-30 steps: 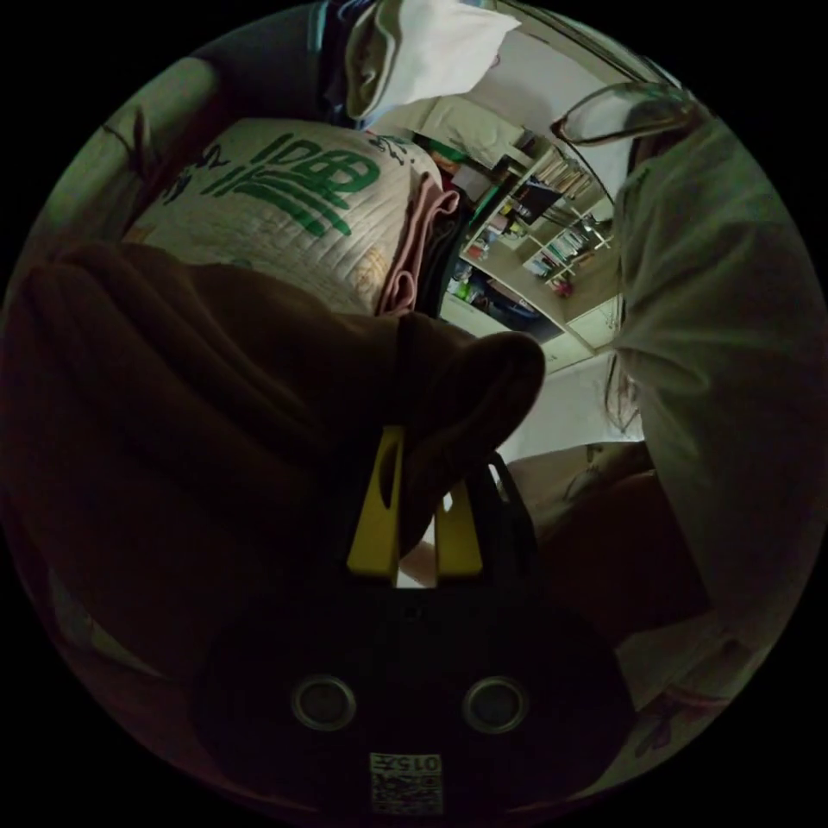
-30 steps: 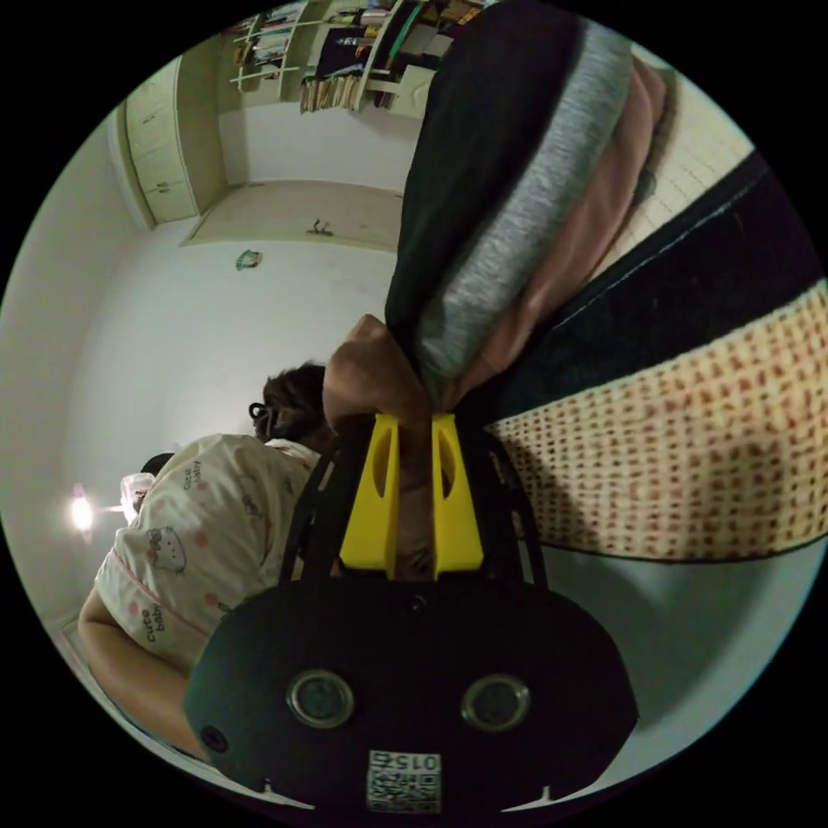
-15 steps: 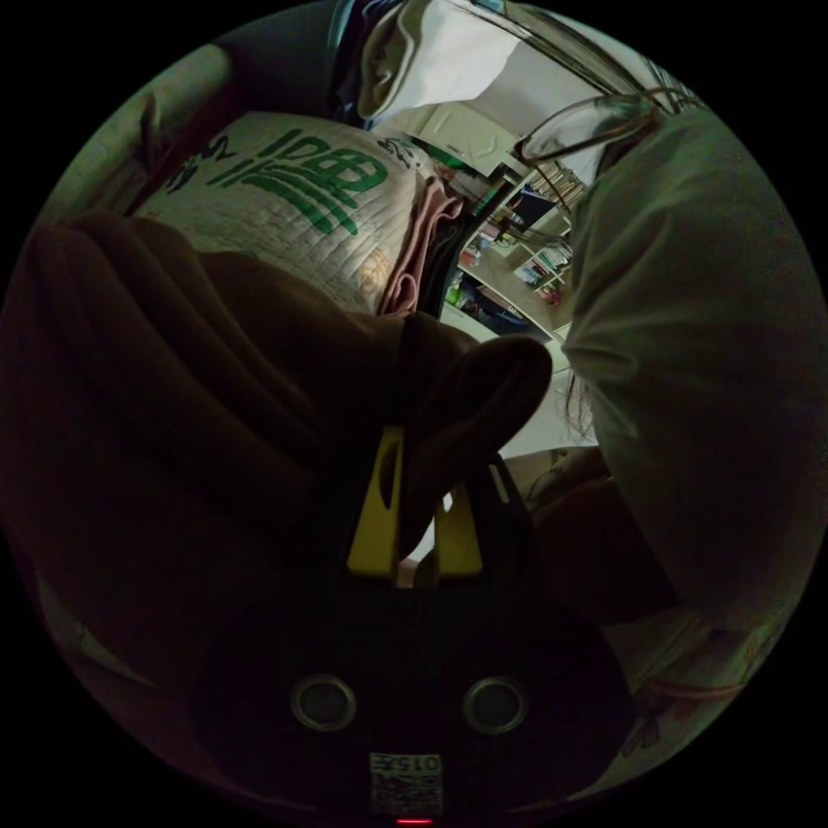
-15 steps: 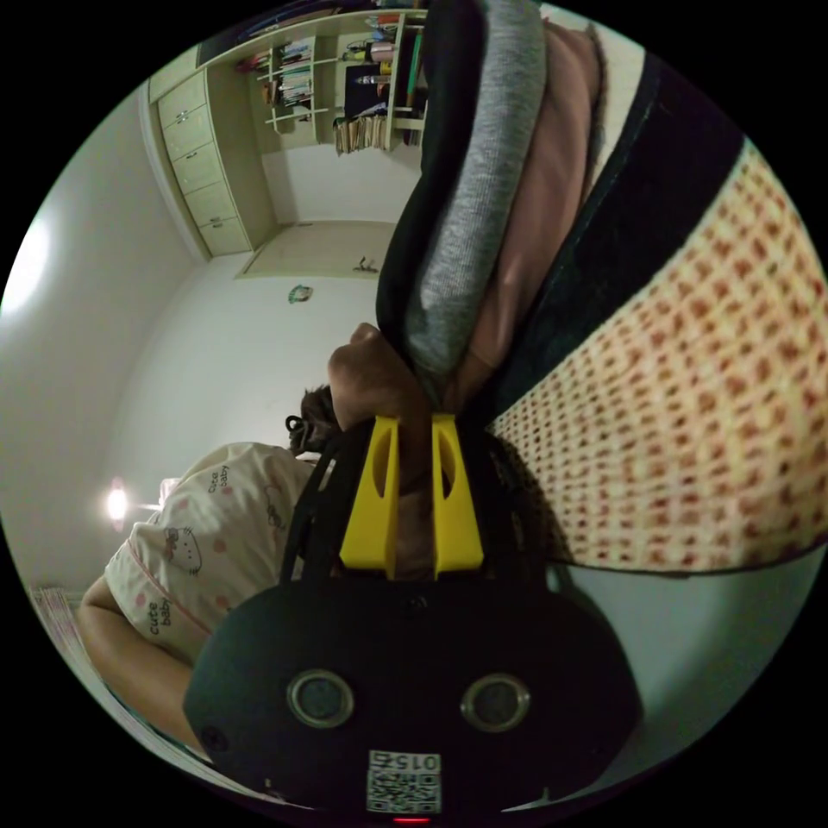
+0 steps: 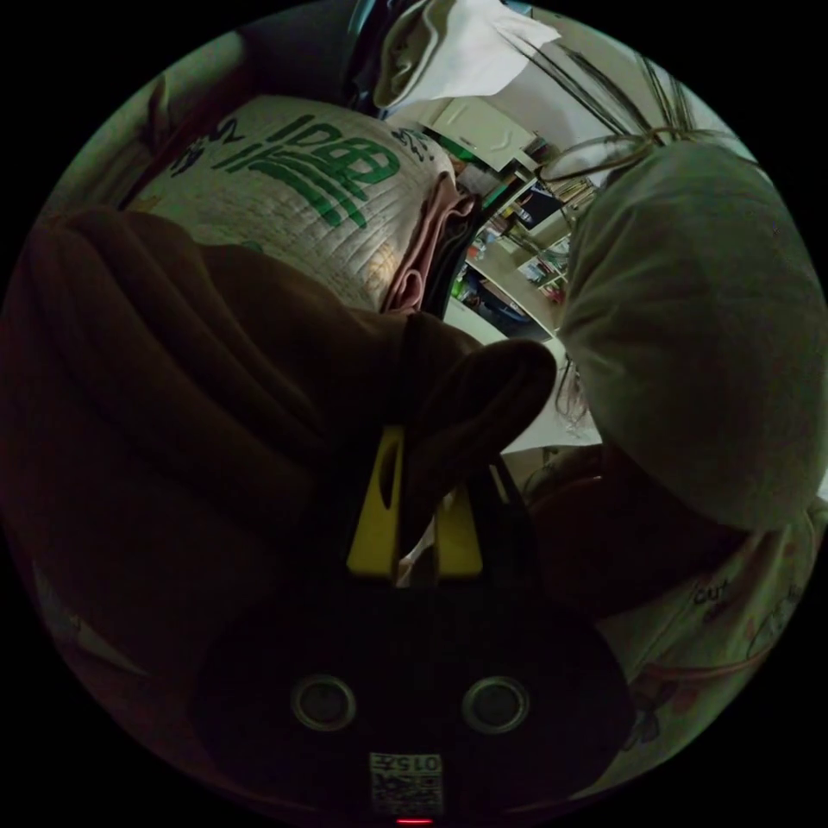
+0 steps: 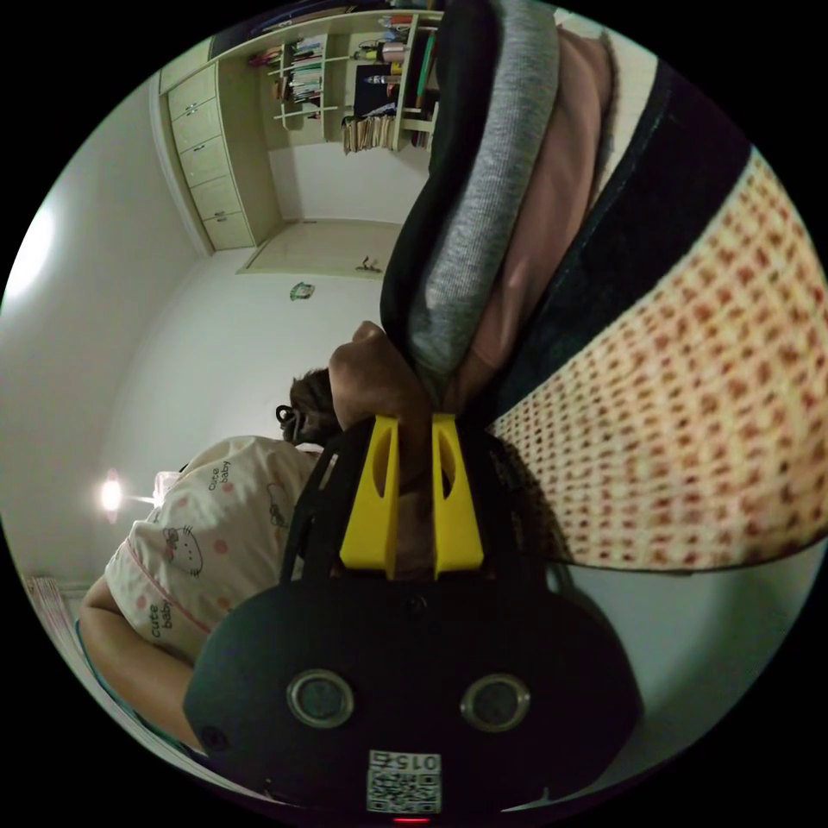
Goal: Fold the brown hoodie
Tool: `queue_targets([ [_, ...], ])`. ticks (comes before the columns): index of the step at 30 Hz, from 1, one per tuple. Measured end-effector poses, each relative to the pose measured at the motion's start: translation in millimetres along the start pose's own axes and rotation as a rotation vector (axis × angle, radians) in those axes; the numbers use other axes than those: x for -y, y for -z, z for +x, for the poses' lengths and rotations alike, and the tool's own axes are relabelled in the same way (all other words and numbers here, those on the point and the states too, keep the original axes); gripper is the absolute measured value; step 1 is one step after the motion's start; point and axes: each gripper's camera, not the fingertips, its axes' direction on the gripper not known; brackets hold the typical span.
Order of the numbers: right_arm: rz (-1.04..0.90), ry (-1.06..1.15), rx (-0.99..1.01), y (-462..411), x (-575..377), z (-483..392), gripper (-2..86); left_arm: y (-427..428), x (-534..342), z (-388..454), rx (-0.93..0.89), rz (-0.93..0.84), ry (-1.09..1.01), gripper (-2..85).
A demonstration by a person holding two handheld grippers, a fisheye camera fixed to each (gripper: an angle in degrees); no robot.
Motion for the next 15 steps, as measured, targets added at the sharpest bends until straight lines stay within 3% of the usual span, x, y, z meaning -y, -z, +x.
queue_targets([
  [15, 0.004, 0.011, -0.001, 31, -40, -25, 6.5, 2, -7, -13, -0.002, -0.031, 0.038, 1.3],
])
